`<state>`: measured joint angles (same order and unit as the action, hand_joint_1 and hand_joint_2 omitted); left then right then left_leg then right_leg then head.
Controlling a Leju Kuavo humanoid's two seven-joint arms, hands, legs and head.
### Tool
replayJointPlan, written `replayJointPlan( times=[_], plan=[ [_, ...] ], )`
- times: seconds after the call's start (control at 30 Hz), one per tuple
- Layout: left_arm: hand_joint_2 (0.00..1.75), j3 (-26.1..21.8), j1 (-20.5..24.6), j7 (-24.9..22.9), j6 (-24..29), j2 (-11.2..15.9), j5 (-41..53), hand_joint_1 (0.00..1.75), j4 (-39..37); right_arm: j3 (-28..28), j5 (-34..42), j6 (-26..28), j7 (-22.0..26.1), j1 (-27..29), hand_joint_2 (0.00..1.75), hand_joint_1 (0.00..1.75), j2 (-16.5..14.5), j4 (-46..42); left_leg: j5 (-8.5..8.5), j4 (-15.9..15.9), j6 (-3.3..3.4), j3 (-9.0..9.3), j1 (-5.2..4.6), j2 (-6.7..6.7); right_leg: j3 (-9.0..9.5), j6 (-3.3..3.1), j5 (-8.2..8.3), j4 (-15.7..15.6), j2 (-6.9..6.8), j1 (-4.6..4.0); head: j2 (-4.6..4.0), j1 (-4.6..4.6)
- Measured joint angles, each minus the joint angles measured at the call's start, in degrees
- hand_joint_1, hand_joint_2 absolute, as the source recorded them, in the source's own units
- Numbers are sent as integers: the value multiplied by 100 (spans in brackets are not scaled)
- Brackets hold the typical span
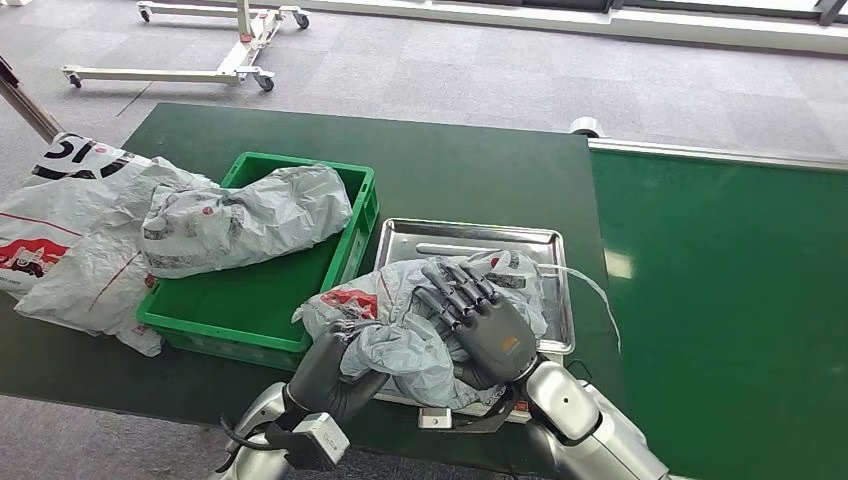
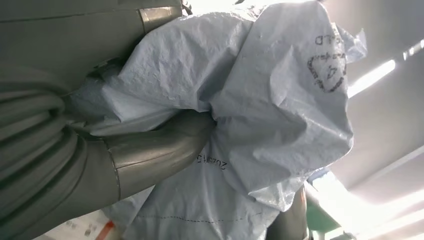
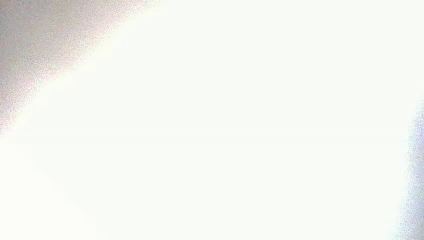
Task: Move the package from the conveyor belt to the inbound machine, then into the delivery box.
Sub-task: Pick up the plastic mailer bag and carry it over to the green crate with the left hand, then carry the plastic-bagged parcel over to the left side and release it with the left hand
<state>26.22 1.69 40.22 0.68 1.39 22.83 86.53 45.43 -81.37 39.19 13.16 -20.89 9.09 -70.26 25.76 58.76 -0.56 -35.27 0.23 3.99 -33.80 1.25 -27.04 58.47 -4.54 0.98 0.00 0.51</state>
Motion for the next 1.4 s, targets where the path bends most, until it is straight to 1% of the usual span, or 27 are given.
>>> replayJointPlan(
  times=[0.03, 0.1, 0.13, 0.2, 0.23, 0.27, 0.3, 0.4, 0.47, 0.53, 0.63, 0.73, 0.87, 0.93, 1.0, 1.07, 1.13, 1.17, 1.2, 1.23, 1.27, 1.3, 1.37, 1.4],
  plan=[
    [175, -24, -37, 1, 287, -5, -116, 175, 32, -19, -66, 25, -44, 7, 175, 0, -5, -4, 0, 0, 0, 0, 0, 1, -1, 0, 0, 0, 1, 0, 0, 1],
    [175, -181, -149, 2, 1121, -72, -333, 175, 123, -120, -323, 72, -238, 76, 175, 0, -7, -124, 0, 0, 0, 0, 0, 2, -3, -1, 0, 0, 3, -1, 0, 1],
    [175, -334, -206, 2, 1650, -141, -403, 175, 173, -206, -483, 83, -370, 140, 175, 0, 3, -261, 0, 0, -1, -1, 0, 2, -5, -1, 0, 0, 4, -1, 0, 1],
    [175, -754, -277, 2, 2819, -310, -542, 175, 297, -424, -723, 91, -627, 283, 175, 0, 49, -663, 0, 0, -1, -2, 0, 3, -8, -1, 0, 0, 5, -2, 0, 1],
    [175, -995, -285, 1, 3309, -391, -604, 175, 381, -553, -782, 92, -706, 338, 175, 0, 84, -891, 0, 0, -1, -3, 1, 2, -8, -1, 0, 0, 4, -2, 0, 1],
    [175, -1230, -281, -2, 3639, -464, -633, 175, 477, -690, -805, 93, -730, 388, 175, 0, 114, -1113, 0, 0, -1, -3, 1, 1, -7, -1, 0, 0, 3, -3, 0, 1],
    [175, -1463, -271, -3, 3812, -544, -612, 175, 576, -841, -817, 93, -697, 437, 175, 0, 135, -1331, 0, 0, -1, -3, 1, 0, -7, -1, -1, 0, 1, -3, 0, 0],
    [175, -2080, -203, -3, 3929, -796, -447, 175, 822, -1259, -842, 94, -525, 588, 175, 0, 147, -1885, 0, 0, -1, -2, 2, 1, -4, -1, -1, 0, 1, -1, 0, 0],
    [175, -2361, -155, -4, 3939, -917, -379, 175, 921, -1453, -845, 93, -451, 664, 175, 0, 144, -2135, 0, 1, -1, -2, 2, 1, -4, -1, 0, -1, 2, 0, 0, 0],
    [175, -2562, -90, -5, 3942, -1024, -276, 175, 968, -1637, -845, 92, -273, 765, 175, 0, 108, -2351, 0, 2, 0, -2, 2, -2, -4, 0, 0, -1, 0, 0, 0, 1],
    [175, -2773, 97, -5, 3941, -1161, -95, 175, 953, -1986, -846, 92, 101, 969, 175, 0, -53, -2646, -1, 2, -1, -1, 2, -4, -2, -1, 1, -1, -2, 0, 0, 0],
    [175, -2905, 288, -5, 3941, -1247, -3, 175, 860, -2381, -846, 91, 370, 1148, 175, 0, -261, -2877, -1, 2, -1, 0, 2, -3, -1, -2, 2, 0, -2, -1, 0, 1],
    [175, -3038, 486, -7, 3941, -1317, 111, 175, 640, -2773, -846, 90, 490, 1304, 175, 0, -506, -3094, -1, 2, -2, 0, 2, -2, -2, -2, 2, 0, -1, -2, 0, 1],
    [175, -3148, 604, -7, 3942, -1357, 407, 175, 520, -2880, -846, 88, 485, 1350, 175, 0, -580, -3149, -1, 2, -2, 0, 2, -2, -2, -2, 2, 0, -1, -2, 0, 1],
    [175, -3308, 747, -6, 3942, -1417, 1005, 170, 386, -2939, -846, 86, 447, 1384, 175, 0, -633, -3185, -1, 2, -2, 0, 2, -2, -2, -2, 2, 0, -1, -1, 0, 1],
    [175, -3504, 922, -7, 3941, -1508, 1836, 167, 202, -2974, -846, 85, 397, 1407, 175, 0, -668, -3213, -2, 2, -2, 0, 2, -2, -2, -2, 2, 0, -1, 0, 0, 1],
    [175, -3690, 1143, -131, 3935, -1598, 2913, 153, -154, -2994, -846, 85, 348, 1427, 175, 0, -687, -3242, -2, 3, -1, 1, 1, -3, -3, -1, 2, -1, -2, 3, 0, 1],
    [175, -3747, 1274, -331, 3902, -1628, 3581, 146, -445, -3003, -846, 85, 318, 1438, 175, 0, -693, -3259, -3, 3, 1, 2, 1, -5, -2, -1, 3, -1, -3, 4, 0, 0],
    [175, -3755, 1409, -647, 3803, -1644, 4276, 138, -795, -3012, -846, 85, 284, 1447, 175, 0, -697, -3274, -4, 4, 2, 3, 0, -7, -2, 1, 4, -1, -5, 5, 0, 0],
    [175, -3714, 1542, -1032, 3618, -1650, 4944, 138, -1173, -3019, -846, 85, 246, 1453, 175, 0, -700, -3286, -5, 4, 4, 3, 0, -8, 1, 1, 6, -1, -6, 6, 0, 0],
    [175, -3633, 1668, -1435, 3345, -1651, 5532, 103, -1569, -3024, -846, 85, 214, 1455, 175, 0, -703, -3294, -7, 4, 6, 2, 0, -8, 3, 0, 8, -1, -6, 6, 0, -1],
    [131, -3533, 1770, -1758, 3069, -1651, 5922, 69, -1922, -3027, -847, 85, 192, 1455, 175, 0, -705, -3300, -7, 4, 6, 2, 0, -4, 2, -1, 11, -1, -2, 5, 0, -1],
    [44, -3345, 1919, -2117, 2707, -1651, 6225, 0, -2476, -3028, -847, 85, 172, 1456, 175, 0, -710, -3308, -7, 4, 6, 2, -1, 10, -1, -4, 17, -1, 10, 4, 0, -1],
    [0, -3277, 1977, -2199, 2619, -1651, 6236, 0, -2694, -3029, -847, 85, 165, 1457, 175, 0, -712, -3310, -7, 4, 6, 3, -1, 14, -3, -4, 19, -1, 15, 4, 0, 0]
  ],
)
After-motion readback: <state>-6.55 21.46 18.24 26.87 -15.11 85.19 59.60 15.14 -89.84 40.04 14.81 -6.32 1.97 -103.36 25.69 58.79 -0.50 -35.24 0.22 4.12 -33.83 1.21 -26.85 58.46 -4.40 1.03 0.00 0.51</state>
